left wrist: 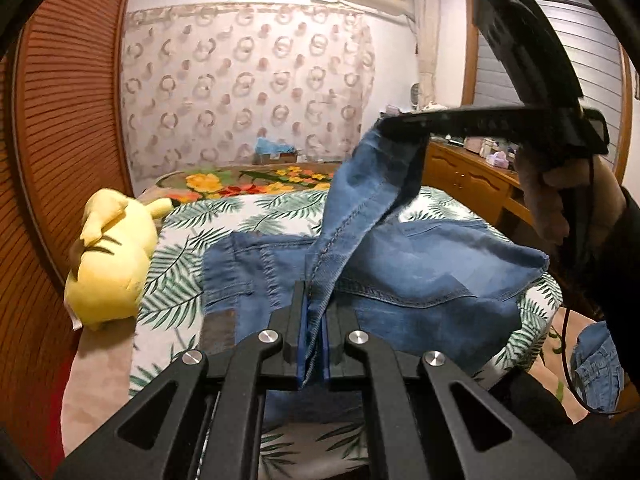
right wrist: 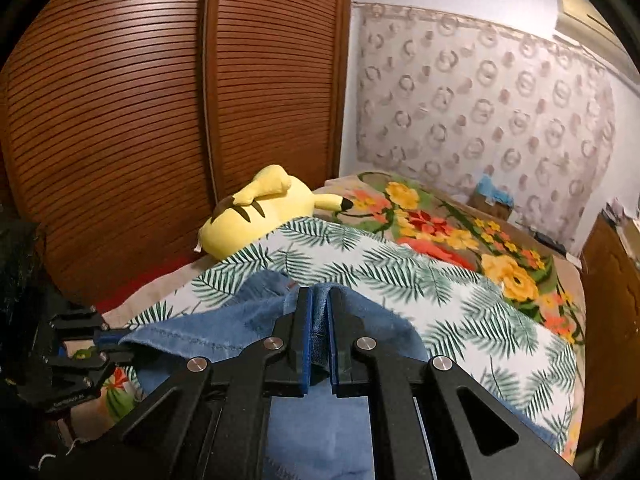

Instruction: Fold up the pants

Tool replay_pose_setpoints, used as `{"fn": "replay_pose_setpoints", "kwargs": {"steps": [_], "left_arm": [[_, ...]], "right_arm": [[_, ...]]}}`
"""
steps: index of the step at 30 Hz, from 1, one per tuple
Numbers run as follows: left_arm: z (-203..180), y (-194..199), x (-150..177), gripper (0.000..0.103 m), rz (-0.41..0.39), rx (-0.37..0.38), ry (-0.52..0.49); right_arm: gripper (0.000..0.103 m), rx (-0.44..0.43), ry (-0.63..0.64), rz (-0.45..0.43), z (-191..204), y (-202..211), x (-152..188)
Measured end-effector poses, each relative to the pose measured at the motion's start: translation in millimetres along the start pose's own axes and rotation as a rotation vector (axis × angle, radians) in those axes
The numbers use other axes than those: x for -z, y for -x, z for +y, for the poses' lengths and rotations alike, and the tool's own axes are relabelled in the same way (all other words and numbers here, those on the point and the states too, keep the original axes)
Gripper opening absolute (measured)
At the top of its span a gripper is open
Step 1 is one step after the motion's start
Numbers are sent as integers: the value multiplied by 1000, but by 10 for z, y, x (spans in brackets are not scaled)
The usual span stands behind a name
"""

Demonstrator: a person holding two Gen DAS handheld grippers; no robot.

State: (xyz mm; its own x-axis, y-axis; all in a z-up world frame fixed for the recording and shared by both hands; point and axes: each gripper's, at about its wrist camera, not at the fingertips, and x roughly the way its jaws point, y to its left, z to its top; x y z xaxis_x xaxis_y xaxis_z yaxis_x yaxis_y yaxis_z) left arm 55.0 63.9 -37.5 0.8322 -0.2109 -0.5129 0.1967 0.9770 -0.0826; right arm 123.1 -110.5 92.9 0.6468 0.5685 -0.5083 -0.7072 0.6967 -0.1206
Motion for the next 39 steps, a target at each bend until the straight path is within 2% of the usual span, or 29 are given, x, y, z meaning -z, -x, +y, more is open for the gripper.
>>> {"fn": "replay_pose_setpoints", "kwargs": {"steps": [4, 14, 27, 31, 35, 39], "left_arm": [[122, -125, 103, 7, 43, -19, 18], [368, -402, 300, 7, 129, -19, 59], [425, -408, 416, 7, 163, -28, 78], [443, -379, 441, 14, 163, -37, 84], [482, -370, 449, 24, 173, -60, 90], [516, -358, 473, 29, 173, -65, 96]], "right_arm": [[6, -7, 9, 20, -78, -306, -14], [6, -32, 27, 106, 32, -1065, -120], [6, -35, -33, 70, 113, -1443, -286], [6, -34, -20, 67, 201, -1528, -296], [6, -44, -23, 75, 234, -1610, -304], [6, -51, -36, 87, 223, -1681, -300]]}}
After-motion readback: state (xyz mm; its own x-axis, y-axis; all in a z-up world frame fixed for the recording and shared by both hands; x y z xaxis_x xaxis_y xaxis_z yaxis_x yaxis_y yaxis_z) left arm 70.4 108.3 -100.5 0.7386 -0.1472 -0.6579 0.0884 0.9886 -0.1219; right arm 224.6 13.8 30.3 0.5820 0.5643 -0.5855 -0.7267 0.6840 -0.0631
